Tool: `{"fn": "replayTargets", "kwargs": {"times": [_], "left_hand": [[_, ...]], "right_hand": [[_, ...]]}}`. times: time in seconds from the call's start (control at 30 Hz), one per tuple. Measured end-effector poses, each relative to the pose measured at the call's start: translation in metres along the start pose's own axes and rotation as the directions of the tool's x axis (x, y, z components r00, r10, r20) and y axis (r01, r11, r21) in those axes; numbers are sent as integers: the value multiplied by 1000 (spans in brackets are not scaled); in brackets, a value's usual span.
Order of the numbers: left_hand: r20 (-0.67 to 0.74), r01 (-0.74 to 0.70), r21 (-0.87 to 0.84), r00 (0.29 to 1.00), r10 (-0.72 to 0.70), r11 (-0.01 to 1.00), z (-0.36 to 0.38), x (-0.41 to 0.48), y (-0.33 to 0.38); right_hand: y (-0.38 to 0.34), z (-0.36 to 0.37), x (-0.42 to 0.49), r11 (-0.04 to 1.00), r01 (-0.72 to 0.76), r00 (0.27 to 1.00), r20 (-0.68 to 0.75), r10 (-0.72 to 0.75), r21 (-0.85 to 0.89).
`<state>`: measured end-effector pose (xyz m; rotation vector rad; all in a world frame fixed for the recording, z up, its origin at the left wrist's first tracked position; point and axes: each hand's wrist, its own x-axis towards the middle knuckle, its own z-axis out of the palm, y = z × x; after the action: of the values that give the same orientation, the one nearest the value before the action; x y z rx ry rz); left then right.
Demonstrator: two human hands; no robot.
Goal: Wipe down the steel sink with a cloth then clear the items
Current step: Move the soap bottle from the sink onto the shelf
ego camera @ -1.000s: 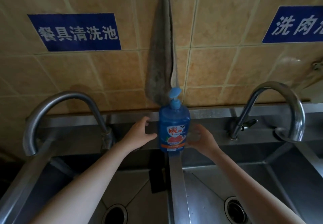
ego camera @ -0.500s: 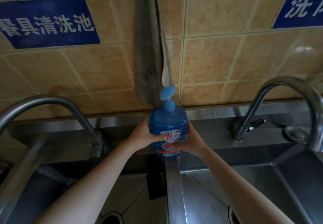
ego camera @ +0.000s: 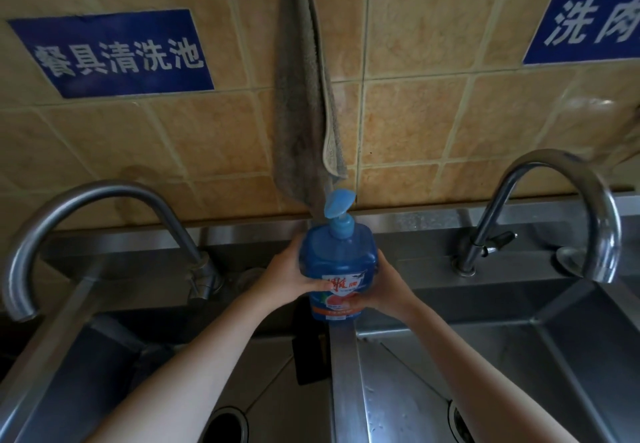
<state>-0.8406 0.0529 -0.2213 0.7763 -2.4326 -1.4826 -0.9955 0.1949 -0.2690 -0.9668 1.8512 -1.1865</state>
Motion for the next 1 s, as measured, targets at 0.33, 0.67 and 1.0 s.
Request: {"fn": "replayTargets", "kwargs": {"times": [0.33, 0.67, 1.0], "left_hand": [[-26, -16, 39, 1000, 17, 999, 12, -40, 0], [-96, -87, -72, 992, 80, 994, -12, -82, 40], [-191, -74, -89, 980, 56, 993, -84, -134, 94]], "right_hand": [[2, 9, -45, 1000, 28, 999, -15, -29, -10], [-47, 6, -74, 991, 100, 995, -5, -101, -85], [-143, 18, -80, 958, 261, 962, 116, -248, -116]]}}
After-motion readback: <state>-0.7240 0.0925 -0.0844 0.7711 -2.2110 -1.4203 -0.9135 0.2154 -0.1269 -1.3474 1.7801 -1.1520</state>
